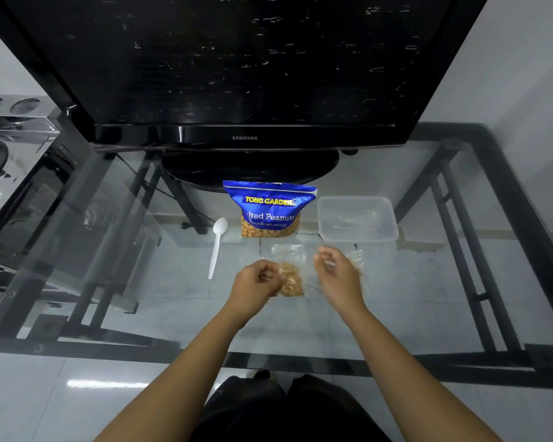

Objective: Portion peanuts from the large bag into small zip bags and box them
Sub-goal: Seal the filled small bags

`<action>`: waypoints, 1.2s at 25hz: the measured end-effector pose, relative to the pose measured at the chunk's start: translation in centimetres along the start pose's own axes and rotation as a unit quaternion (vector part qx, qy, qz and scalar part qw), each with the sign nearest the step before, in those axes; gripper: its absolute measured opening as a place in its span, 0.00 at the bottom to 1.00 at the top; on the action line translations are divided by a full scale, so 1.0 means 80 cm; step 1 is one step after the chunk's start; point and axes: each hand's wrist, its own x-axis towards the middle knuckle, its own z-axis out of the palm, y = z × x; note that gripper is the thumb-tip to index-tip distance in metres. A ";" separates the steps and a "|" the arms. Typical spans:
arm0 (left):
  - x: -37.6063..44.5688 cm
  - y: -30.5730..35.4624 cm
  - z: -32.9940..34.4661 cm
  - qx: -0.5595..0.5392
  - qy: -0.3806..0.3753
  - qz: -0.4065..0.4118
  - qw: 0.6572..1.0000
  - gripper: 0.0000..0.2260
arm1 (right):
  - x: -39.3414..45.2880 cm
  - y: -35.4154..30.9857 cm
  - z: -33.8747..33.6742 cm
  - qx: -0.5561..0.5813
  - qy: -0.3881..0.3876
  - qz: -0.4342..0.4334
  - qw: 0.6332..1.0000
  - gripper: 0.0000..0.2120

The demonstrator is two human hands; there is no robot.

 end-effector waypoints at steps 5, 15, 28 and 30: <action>0.016 -0.020 0.012 0.219 0.073 0.002 0.973 0.10 | 0.014 0.043 -0.010 -0.254 0.061 -0.042 0.964 0.10; 0.015 -0.019 0.020 0.232 0.139 0.061 0.961 0.10 | 0.017 0.055 -0.007 -0.215 0.045 -0.090 0.971 0.12; 0.016 0.045 0.005 -0.061 -0.033 0.088 0.994 0.06 | -0.011 -0.008 -0.013 0.226 -0.022 -0.003 0.974 0.07; 0.017 0.050 0.003 -0.022 -0.028 0.112 0.993 0.03 | -0.008 -0.015 -0.010 0.194 -0.010 -0.018 0.981 0.04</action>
